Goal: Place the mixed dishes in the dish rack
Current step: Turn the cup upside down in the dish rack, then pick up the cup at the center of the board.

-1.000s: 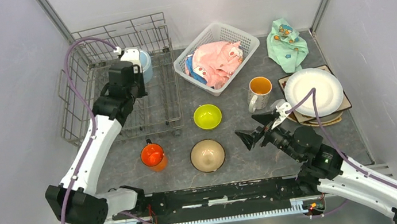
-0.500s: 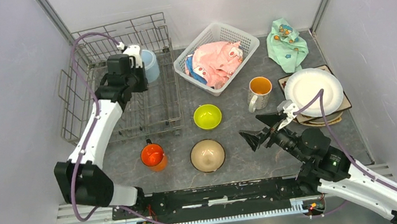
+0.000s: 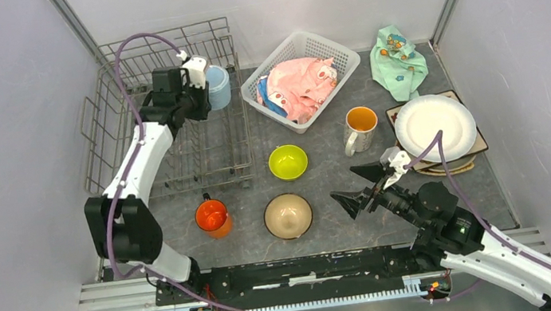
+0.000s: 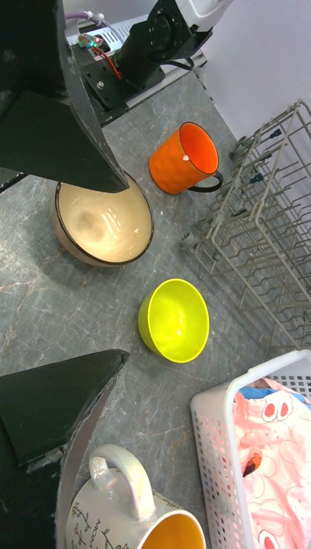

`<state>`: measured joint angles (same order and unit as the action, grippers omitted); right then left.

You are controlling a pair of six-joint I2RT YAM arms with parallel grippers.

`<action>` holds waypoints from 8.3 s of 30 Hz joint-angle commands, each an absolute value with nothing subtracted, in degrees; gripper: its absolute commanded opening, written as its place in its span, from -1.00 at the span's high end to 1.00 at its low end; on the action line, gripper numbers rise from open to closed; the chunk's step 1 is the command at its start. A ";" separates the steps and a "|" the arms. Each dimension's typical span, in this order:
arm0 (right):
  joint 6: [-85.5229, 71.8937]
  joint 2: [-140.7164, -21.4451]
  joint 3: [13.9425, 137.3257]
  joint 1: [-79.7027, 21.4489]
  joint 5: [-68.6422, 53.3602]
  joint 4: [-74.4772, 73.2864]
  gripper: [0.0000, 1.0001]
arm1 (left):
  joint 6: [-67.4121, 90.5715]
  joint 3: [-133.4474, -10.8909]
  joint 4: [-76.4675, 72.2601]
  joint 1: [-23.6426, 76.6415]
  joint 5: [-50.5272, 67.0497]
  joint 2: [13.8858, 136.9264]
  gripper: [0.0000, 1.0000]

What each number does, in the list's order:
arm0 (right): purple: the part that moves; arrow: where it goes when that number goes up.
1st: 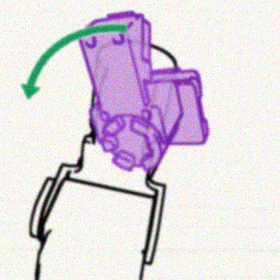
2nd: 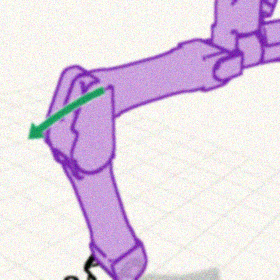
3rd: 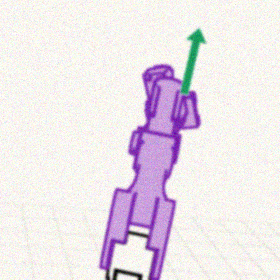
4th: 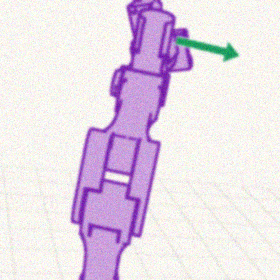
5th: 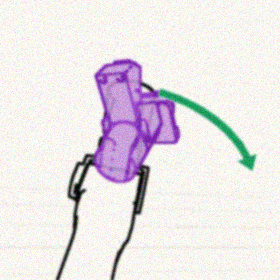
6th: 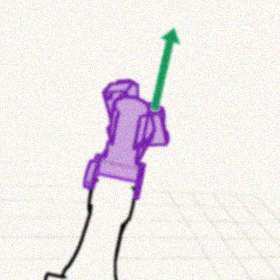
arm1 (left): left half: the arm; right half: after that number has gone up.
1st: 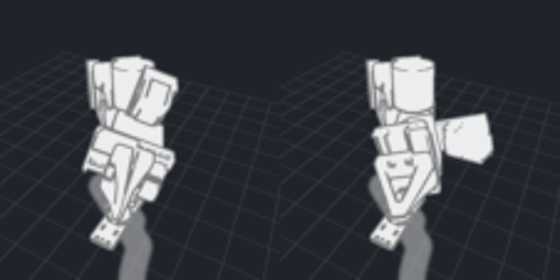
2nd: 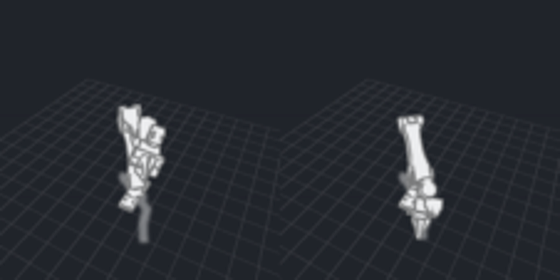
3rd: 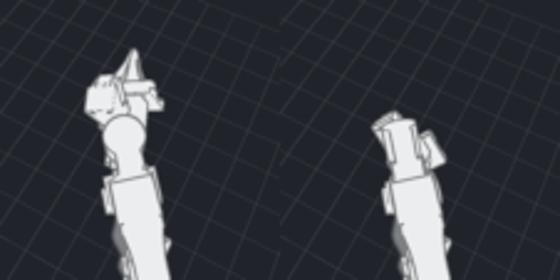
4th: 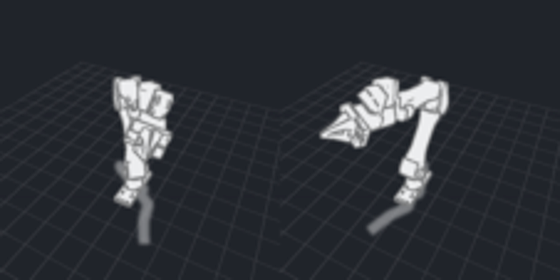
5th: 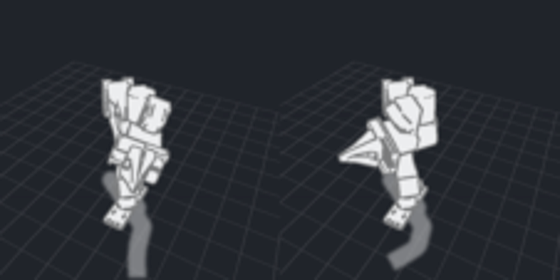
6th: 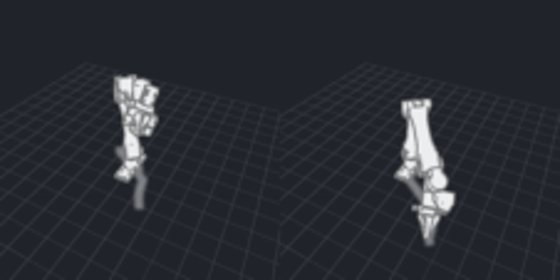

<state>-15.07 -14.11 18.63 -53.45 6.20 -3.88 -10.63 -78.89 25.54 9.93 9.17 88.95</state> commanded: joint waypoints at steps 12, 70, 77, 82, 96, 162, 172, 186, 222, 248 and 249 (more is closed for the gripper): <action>-16.50 -16.36 20.77 -53.35 9.06 -2.32 -0.96 | -9.51 -90.75 12.59 4.68 14.40 95.45 0.96; -19.46 -20.30 25.98 -53.35 10.42 -4.95 -0.96 | -8.41 -92.55 14.82 4.33 25.96 113.62 0.71; -20.76 -19.40 23.46 -53.35 10.33 -3.35 -0.96 | -7.67 -91.74 14.88 4.31 26.01 113.13 0.59; -21.02 -19.60 23.28 -53.32 8.75 -3.95 -0.96 | -7.27 -91.46 15.48 4.37 25.83 113.46 0.40; -19.33 -21.16 23.17 -53.31 9.02 -3.26 -0.96 | -6.94 -90.70 15.83 4.32 25.21 112.35 0.15; -30.45 -84.23 64.28 -27.77 31.82 -18.44 -0.06 | 18.30 -49.90 18.40 9.58 9.78 53.76 -1.00; -38.04 -96.34 73.26 -22.98 26.90 -20.86 -0.06 | 16.90 -49.31 17.41 9.58 13.44 53.38 -1.00; -39.60 -94.75 70.94 -22.19 23.37 -21.43 -0.05 | 16.35 -49.04 17.26 9.58 13.18 52.93 -1.00; -48.31 -91.32 74.19 -20.69 18.48 -25.49 -0.11 | 16.44 -48.43 16.62 9.62 13.57 51.07 -1.00; -48.60 -96.98 73.90 -20.19 24.54 -23.95 0.65 | 16.35 -48.17 16.37 9.58 13.64 51.41 -1.00; -48.07 -95.59 72.91 -20.17 24.59 -23.31 0.73 | 16.41 -48.09 16.19 9.58 13.72 51.41 -1.00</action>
